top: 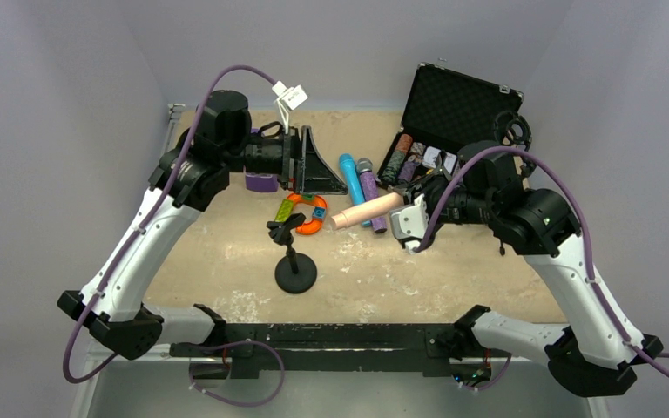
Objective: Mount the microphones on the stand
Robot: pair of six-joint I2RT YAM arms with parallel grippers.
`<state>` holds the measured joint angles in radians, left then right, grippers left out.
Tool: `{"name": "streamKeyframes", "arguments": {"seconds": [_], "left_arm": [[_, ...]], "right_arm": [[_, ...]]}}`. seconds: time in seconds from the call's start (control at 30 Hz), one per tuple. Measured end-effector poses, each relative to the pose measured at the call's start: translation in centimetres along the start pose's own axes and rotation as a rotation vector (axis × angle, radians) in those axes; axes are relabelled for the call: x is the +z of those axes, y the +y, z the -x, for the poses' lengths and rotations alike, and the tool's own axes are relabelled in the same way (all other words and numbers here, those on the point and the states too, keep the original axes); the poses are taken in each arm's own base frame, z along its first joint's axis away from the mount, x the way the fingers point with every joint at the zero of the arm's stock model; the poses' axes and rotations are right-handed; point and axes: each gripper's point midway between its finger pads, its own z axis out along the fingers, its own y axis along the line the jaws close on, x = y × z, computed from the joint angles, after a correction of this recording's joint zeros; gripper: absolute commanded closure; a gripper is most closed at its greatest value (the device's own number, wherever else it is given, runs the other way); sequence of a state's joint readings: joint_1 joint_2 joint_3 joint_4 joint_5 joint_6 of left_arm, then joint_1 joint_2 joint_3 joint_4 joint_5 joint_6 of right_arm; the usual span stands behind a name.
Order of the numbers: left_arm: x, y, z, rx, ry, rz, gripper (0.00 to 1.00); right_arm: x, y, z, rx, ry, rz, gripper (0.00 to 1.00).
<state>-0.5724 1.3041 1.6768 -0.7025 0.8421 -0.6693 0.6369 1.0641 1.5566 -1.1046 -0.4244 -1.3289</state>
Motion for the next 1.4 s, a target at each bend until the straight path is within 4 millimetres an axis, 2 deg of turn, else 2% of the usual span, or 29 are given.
{"name": "streamKeyframes", "arguments": {"seconds": [0.27,0.5,0.67,0.77,0.87,0.93,1.03,1.07,1.13,1.23,1.27,1.33,1.4], "left_arm": [[0.7,0.4,0.2,-0.023,0.029,-0.006,0.01],[1.7,0.7,-0.4,-0.051,0.079,-0.033,0.06],[2.9,0.4,-1.4,-0.068,0.136,-0.064,0.23],[3.5,0.8,-1.9,-0.081,0.165,-0.059,0.29],[3.9,1.6,-2.2,-0.099,0.190,-0.043,0.41],[4.2,2.0,-2.4,-0.105,0.209,-0.030,0.56],[4.4,2.5,-2.7,-0.104,0.229,-0.012,0.84],[4.3,2.6,-2.7,-0.094,0.232,-0.008,0.92],[4.2,2.6,-2.8,-0.093,0.233,-0.001,1.00],[4.1,2.5,-2.8,-0.080,0.234,0.004,1.00],[4.0,2.4,-2.8,-0.067,0.231,0.004,1.00],[3.8,2.7,-2.7,-0.050,0.216,0.033,1.00],[3.5,3.0,-2.5,-0.027,0.195,0.063,1.00]], "right_arm": [[-1.0,-2.2,0.6,-0.081,0.021,-0.047,0.91],[-0.7,-2.8,0.9,-0.139,0.046,-0.046,0.92],[1.1,-3.7,0.3,-0.164,0.089,-0.037,0.91],[1.8,-4.3,0.2,-0.174,0.104,-0.042,0.92],[1.9,-4.8,0.4,-0.186,0.113,-0.057,0.91],[1.9,-5.1,0.6,-0.194,0.116,-0.066,0.91],[1.9,-5.1,0.9,-0.201,0.111,-0.067,0.89],[2.0,-5.0,1.0,-0.200,0.112,-0.065,0.86],[2.0,-5.0,1.1,-0.197,0.108,-0.065,0.73],[2.0,-5.0,1.3,-0.174,0.102,-0.070,0.33],[1.8,-5.0,1.4,-0.157,0.100,-0.072,0.24],[1.4,-5.2,1.8,-0.114,0.087,-0.090,0.16],[0.5,-5.9,2.7,-0.072,0.060,-0.124,0.12]]}}
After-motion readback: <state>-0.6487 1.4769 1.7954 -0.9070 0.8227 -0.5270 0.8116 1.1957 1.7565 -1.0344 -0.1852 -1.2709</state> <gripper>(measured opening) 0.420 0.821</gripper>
